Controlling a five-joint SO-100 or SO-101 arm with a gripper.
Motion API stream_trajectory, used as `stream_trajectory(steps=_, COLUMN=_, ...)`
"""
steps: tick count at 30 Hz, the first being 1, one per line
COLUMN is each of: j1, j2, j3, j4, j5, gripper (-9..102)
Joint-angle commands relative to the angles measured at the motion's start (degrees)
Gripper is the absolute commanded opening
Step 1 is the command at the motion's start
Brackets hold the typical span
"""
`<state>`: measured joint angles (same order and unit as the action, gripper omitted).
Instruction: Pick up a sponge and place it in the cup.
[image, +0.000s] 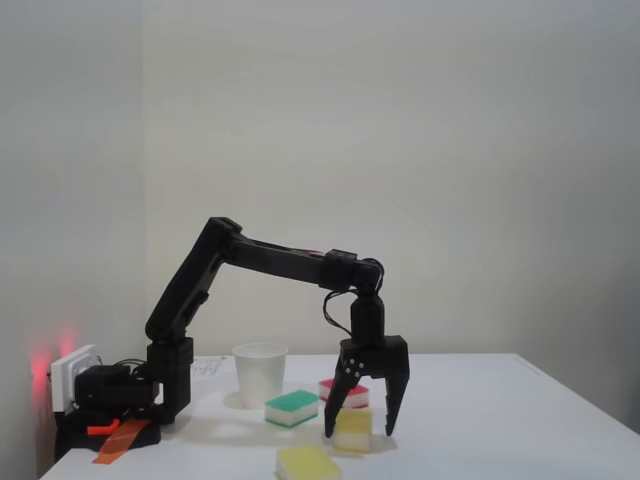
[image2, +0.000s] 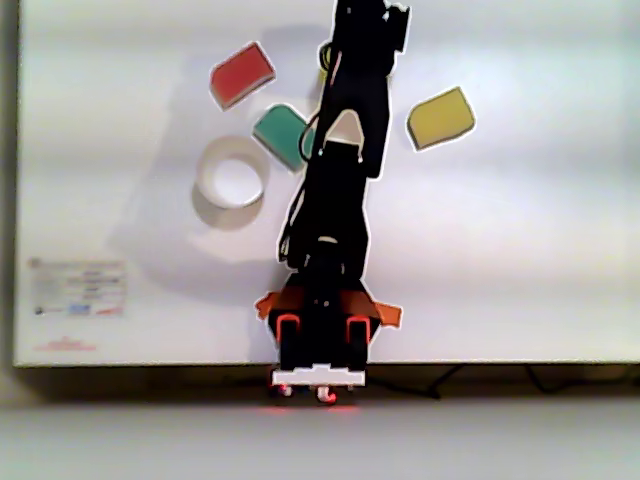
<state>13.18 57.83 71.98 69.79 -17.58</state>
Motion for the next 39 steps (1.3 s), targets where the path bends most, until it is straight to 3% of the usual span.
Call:
stream_trajectory(steps=1, j1=0.26, j2=1.76, j3=1.93, j4=-0.79, j5=0.0, gripper=29)
stream_trajectory(steps=5, j1=0.26, j2=3.34, j3=4.22, j4=-0.44, j5=0.62, gripper=18)
stream_trajectory(steps=8, j1=0.09, j2=3.87, j3=4.92, j4=-0.26, j5=1.23, gripper=1)
stream_trajectory(steps=14, j1=0.0, j2=4.83, j3=2.72, j4=3.43, j5=0.88, gripper=0)
stream_trajectory(steps=19, j1=-0.44, j2=6.5, j3=-10.02, j4=18.63, j5=2.64, gripper=0)
stream_trajectory(steps=24, j1=-1.58, j2=3.43, j3=-32.96, j4=38.23, j5=5.89, gripper=0)
stream_trajectory(steps=32, j1=-3.6, j2=15.12, j3=-24.61, j4=38.06, j5=8.35, gripper=0)
stream_trajectory(steps=39, j1=-5.01, j2=31.99, j3=-3.96, j4=34.28, j5=8.17, gripper=0)
